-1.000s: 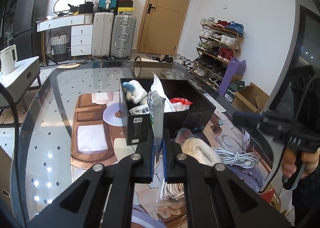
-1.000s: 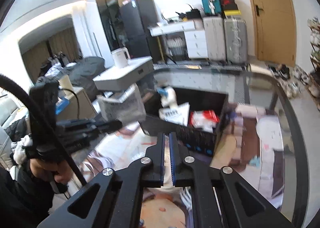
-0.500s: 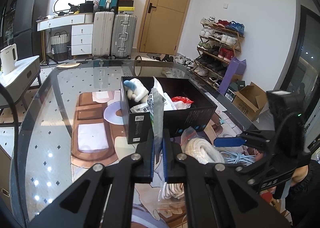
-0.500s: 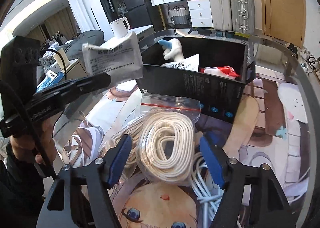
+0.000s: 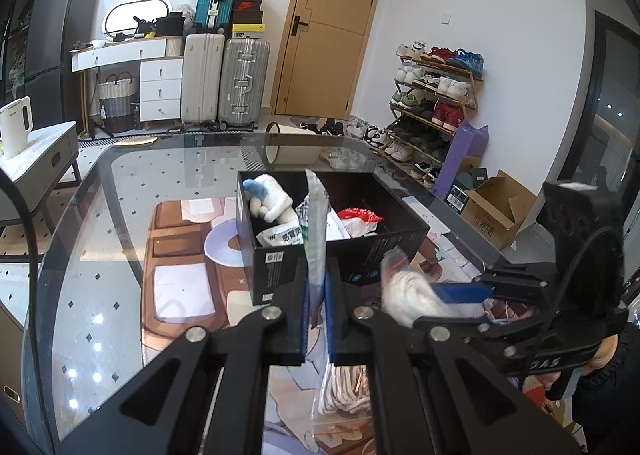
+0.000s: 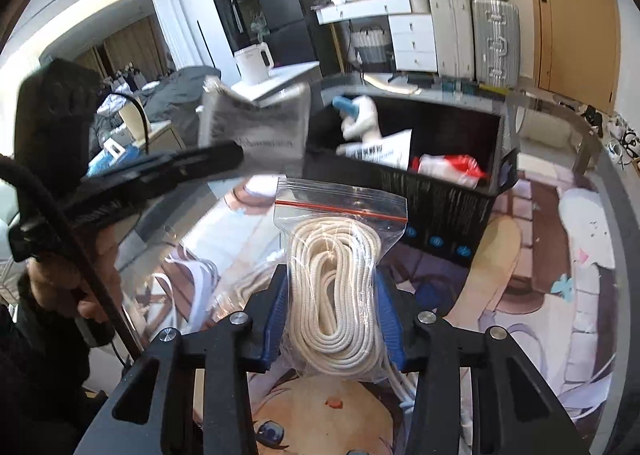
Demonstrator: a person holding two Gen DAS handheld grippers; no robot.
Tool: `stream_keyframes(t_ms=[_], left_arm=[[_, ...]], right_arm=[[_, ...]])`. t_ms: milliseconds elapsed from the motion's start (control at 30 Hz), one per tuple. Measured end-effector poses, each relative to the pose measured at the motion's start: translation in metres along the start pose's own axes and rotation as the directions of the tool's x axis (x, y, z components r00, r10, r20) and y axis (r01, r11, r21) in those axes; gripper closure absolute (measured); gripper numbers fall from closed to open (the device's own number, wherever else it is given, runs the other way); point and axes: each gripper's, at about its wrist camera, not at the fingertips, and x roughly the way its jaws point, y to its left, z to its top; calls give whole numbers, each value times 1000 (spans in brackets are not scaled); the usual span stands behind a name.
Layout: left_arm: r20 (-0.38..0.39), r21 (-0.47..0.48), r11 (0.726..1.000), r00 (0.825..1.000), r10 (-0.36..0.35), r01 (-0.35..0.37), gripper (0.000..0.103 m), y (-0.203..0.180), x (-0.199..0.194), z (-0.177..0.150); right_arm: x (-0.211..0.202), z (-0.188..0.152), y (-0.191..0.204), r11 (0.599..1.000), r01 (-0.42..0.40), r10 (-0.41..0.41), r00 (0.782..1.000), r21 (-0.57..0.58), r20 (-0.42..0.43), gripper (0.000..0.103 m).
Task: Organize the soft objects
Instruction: 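Lift the white packet and rope zip bag with both grippers toward the black box, then lower the packet and rope bag into the box and open both grippers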
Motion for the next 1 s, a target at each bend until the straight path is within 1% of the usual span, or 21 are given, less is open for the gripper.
stream_keyframes(t_ms=[167,300,467,733,1000], left_arm=[[28,7,1000,1000,-4,4,100,-2,-6,6],[42,6,1000,999,-6,6,100,-2,-9,11],[56,2,1000,998,-9,9,100,-1,-9,19],[71,10,1000,997,-16,15,100,-5,5,39],[53,25,1000,999,-14,13,100,-6,37,49]], right_arm=[[-21,11,-5,1000,15,-16,998,15,67,61],[-34,19,-7,999,28,-30,994,15,100,61],[-37,29,-11,998,45,-48,991,32,125,61],[-31,53,-19,997,52,-60,986,55,152,61],[-6,76,-40,993,73,-85,987,90,135,61]])
